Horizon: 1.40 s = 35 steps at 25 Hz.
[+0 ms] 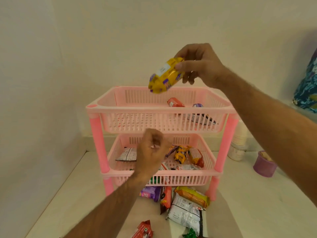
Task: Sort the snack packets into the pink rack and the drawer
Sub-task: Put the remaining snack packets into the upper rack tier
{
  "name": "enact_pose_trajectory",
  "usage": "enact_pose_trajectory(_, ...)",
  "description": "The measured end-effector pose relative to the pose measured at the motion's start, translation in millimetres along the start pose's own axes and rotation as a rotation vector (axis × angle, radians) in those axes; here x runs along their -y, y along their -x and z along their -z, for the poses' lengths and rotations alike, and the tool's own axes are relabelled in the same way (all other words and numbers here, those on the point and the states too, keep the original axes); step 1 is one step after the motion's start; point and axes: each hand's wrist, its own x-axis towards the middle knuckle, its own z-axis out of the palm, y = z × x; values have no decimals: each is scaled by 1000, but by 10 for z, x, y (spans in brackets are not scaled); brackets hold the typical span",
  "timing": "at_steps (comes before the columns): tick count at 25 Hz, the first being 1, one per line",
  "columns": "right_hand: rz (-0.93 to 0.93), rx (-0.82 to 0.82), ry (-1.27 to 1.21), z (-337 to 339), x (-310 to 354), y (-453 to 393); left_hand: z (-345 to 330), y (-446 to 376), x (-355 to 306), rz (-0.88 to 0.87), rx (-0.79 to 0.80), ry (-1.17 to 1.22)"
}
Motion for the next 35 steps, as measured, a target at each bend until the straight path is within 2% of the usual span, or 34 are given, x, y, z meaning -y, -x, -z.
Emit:
enact_pose_trajectory(1,-28,-75,0,50,-62,-40,-1,61,82,7,153,-120)
enact_pose_trajectory(3,-144,-160,130,77,-230,-120,-32,176,228,11,559,-401)
enact_pose_trajectory(4,-206,-168,278,68,-335,-149,-66,233,301,-28,752,-565)
enact_pose_trajectory(6,-287,-88,714,33,-571,-171,-164,373,417,-145,1035,-802)
enact_pose_trajectory(8,-305,17,1069,-12,-780,-158,-286,526,492,-248,1219,-876)
enact_pose_trajectory(11,-346,108,1257,-26,-941,-133,-422,720,573,-324,1354,-1002)
enact_pose_trajectory(14,-422,194,1259,-9,-964,-123,-448,830,639,-269,1389,-1063)
enact_pose_trajectory(17,-438,233,1202,-5,-964,-98,-448,920,683,-267,1355,-1098)
enact_pose_trajectory(22,-415,156,981,45,-875,-46,-462,1004,699,-258,1281,-1044)
enact_pose_trajectory(26,-318,87,783,83,-770,29,-378,991,723,-264,1176,-988)
enact_pose_trajectory(29,-271,49,747,106,-694,69,-286,929,672,-244,1004,-861)
enact_pose_trajectory(32,-194,0,641,102,-589,99,-237,743,379,-120,787,-642)
enact_pose_trajectory(35,-168,15,485,78,-406,116,-205,498,30,-63,499,-382)
